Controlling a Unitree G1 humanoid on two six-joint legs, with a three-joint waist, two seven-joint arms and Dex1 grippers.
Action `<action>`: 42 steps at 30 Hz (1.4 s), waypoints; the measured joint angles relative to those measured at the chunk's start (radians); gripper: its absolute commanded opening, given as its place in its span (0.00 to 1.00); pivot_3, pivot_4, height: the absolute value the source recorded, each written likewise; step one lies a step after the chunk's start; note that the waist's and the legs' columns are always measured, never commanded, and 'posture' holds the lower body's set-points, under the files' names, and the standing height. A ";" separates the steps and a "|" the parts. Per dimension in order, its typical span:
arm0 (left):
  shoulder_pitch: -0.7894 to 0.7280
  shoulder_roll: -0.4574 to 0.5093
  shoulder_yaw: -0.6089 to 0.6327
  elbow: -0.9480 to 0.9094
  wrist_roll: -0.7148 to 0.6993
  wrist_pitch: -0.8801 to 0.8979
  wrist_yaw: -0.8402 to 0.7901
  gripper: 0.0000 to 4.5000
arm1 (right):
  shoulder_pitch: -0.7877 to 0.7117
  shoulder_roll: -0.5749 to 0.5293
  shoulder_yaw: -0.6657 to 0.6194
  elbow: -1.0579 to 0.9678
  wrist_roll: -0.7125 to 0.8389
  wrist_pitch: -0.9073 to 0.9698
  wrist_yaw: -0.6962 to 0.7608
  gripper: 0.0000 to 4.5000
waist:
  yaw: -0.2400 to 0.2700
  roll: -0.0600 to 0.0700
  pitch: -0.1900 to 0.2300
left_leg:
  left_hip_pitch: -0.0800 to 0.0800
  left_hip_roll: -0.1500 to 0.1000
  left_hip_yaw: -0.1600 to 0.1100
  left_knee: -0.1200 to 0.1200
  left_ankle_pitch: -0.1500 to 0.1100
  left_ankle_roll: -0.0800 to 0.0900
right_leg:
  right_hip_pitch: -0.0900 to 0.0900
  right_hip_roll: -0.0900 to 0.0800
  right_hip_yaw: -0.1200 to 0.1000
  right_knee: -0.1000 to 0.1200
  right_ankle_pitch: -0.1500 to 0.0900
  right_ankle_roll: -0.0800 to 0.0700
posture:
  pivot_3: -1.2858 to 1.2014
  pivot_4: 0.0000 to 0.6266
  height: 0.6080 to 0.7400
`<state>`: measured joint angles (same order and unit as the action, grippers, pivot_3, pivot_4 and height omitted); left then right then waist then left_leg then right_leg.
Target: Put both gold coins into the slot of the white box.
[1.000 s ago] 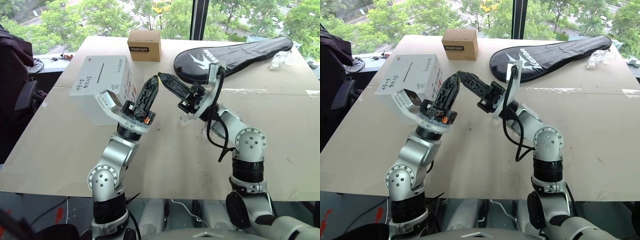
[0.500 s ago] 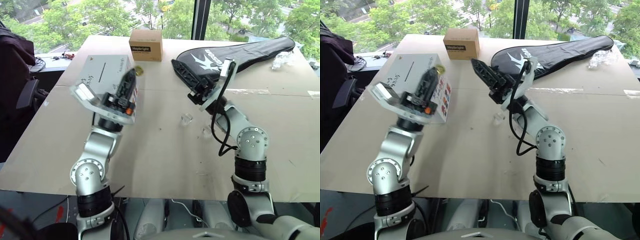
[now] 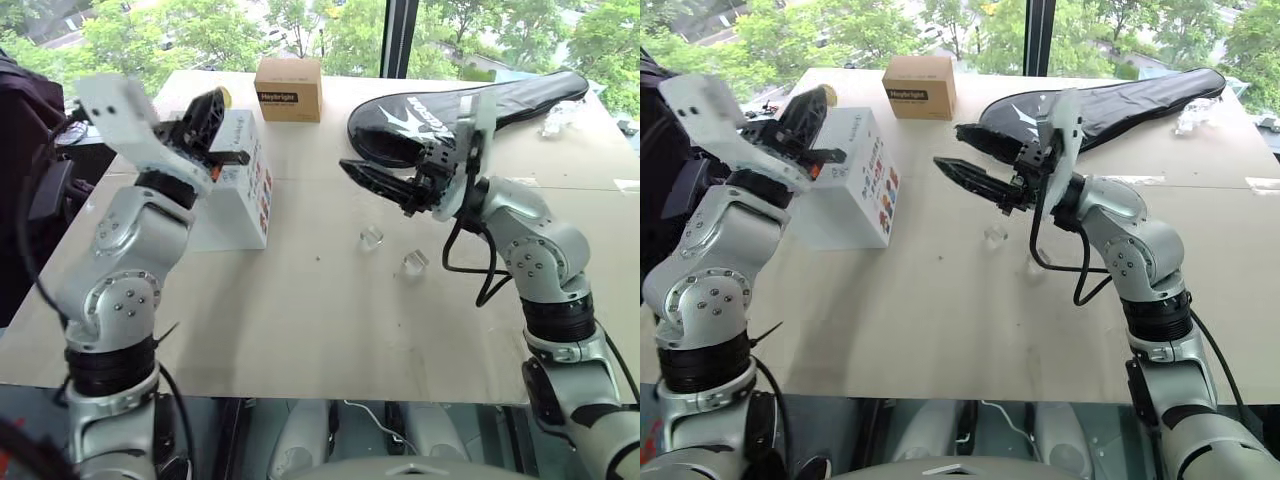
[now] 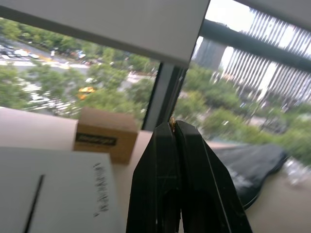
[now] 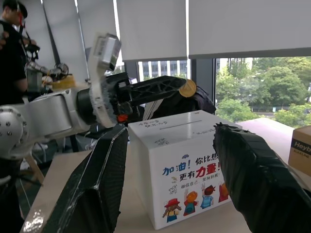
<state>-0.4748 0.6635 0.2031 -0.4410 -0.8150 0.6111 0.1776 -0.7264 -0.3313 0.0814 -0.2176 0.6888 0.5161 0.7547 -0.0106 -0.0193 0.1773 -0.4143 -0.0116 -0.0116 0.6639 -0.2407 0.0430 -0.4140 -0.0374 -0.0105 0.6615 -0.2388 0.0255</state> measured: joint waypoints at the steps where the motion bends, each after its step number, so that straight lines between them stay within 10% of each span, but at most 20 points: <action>1: 0.000 -0.004 -0.002 0.000 0.018 0.019 0.015 0.00 | -0.007 0.000 0.000 0.001 -0.005 -0.001 0.006 0.67 | 0.000 0.000 0.000 | 0.000 0.000 0.000 0.000 0.000 0.000 | 0.000 -0.003 0.000 0.000 0.000 0.000 | 0.52 0.24 1.00; 42: 0.047 -0.107 0.178 -0.011 0.151 0.284 -0.023 0.00 | -0.038 -0.050 0.004 0.000 -0.076 0.048 0.034 0.67 | 0.001 0.000 0.000 | 0.000 -0.001 0.000 -0.005 0.002 -0.003 | -0.002 -0.009 -0.002 0.000 0.000 0.000 | 0.52 0.24 1.00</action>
<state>-0.4279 0.5562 0.3812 -0.4524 -0.6636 0.8951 0.1541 -0.7644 -0.3817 0.0857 -0.2175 0.6131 0.5645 0.7886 -0.0097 -0.0197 0.1771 -0.4144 -0.0130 -0.0120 0.6592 -0.2391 0.0396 -0.4160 -0.0462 -0.0124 0.6612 -0.2386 0.0253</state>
